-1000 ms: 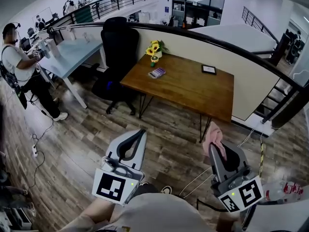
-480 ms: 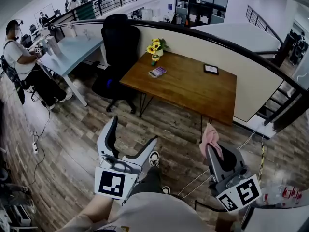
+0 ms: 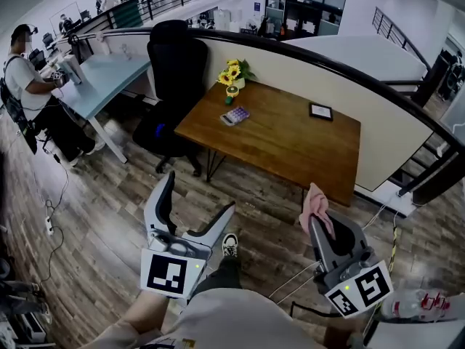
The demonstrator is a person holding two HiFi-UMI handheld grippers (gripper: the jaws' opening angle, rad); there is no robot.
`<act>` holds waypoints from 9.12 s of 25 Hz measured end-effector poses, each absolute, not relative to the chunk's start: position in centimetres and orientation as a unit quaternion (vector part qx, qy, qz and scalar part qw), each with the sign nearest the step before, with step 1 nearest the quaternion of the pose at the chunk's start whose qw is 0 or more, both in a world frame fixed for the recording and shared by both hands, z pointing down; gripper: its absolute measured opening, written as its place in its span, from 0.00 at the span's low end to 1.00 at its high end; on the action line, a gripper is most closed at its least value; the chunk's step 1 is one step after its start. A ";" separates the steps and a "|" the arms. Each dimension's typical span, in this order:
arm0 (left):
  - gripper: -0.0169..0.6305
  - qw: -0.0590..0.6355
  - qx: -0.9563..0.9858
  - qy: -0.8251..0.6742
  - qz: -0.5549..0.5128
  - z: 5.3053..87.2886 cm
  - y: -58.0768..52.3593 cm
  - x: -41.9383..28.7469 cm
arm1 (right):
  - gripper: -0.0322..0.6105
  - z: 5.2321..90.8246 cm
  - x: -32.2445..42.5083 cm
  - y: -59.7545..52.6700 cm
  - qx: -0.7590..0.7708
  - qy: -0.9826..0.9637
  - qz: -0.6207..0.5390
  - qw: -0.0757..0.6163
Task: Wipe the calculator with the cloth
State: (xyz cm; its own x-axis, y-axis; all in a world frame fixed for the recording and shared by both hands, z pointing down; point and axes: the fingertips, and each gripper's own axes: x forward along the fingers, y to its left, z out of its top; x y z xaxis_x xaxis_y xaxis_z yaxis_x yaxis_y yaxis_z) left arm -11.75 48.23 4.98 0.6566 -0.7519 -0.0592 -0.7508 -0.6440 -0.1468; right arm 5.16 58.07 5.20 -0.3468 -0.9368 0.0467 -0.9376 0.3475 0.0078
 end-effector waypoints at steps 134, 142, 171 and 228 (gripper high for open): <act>0.75 -0.125 -0.895 0.208 -0.375 57.9 -11.1 5.8 | 0.11 50.0 10.5 -18.8 0.404 -0.838 0.236 0.282; 0.75 -0.122 -0.899 0.214 -0.362 57.7 -11.1 6.0 | 0.11 53.1 9.7 -18.2 0.387 -0.827 0.219 0.343; 0.75 -0.123 -0.899 0.211 -0.363 57.7 -11.1 6.0 | 0.11 48.1 13.8 -16.0 0.435 -0.805 0.261 0.308; 0.75 -0.127 -0.900 0.201 -0.366 57.7 -10.9 5.9 | 0.11 53.9 5.2 -13.4 0.373 -0.814 0.267 0.358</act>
State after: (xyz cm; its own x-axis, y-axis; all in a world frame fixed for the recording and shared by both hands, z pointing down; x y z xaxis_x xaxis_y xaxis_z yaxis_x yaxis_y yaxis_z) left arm 5.89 -10.92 57.70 0.6514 -0.2688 0.7095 -0.4552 -0.8866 0.0821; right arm 5.18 -13.37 53.85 -0.4666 -0.4153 0.7809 -0.7975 0.5793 -0.1685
